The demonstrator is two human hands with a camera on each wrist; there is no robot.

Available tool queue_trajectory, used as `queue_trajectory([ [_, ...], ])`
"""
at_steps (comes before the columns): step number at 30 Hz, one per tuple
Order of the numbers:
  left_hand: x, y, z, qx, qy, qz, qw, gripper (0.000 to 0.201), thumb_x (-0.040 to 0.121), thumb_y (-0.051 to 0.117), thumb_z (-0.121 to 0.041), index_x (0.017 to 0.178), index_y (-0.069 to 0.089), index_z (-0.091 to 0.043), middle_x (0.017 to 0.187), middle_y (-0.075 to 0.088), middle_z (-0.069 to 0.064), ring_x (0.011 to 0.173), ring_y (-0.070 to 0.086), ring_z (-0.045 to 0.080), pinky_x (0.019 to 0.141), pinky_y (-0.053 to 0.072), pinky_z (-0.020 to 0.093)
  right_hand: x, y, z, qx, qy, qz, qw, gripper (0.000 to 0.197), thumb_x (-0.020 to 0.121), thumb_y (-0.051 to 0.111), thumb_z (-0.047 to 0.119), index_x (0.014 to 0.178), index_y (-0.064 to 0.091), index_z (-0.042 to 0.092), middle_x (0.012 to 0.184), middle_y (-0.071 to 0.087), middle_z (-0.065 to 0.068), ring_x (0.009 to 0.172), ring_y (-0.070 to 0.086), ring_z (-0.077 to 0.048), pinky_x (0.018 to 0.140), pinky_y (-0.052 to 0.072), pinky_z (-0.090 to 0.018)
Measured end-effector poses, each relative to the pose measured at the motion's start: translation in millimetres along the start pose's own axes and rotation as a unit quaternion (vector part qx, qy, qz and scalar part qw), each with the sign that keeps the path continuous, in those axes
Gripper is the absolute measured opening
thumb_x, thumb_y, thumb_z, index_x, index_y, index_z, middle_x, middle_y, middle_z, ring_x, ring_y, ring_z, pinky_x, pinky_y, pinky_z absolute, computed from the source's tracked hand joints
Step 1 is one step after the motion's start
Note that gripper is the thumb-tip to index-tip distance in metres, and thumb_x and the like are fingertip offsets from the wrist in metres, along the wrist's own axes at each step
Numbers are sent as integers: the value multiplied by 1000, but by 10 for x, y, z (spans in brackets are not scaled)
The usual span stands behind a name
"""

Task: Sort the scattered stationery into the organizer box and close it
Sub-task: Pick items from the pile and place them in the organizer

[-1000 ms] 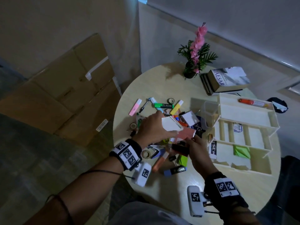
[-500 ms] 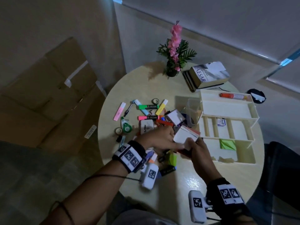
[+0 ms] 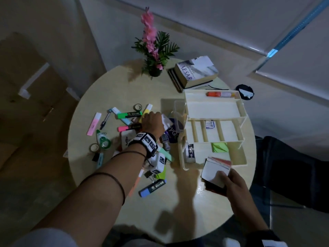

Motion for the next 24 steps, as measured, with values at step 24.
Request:
queue_trajectory([
  [24,-1582,-407,-659,-594,-131,131,783,20,99,68,-8,117,76,-10,105,80,11,85,69,24,68,53,28,703,-463,9,44,20,90,995,29,112,43,18,134,61,13,123,70,-21,99,73,-46,83,62,-61],
])
Point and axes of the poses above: each hand's wrist, its own x-axis towards the middle knuckle, its own y-axis out of the palm, z = x × y, the point moved 4 cm from there along x, towards the middle knuckle
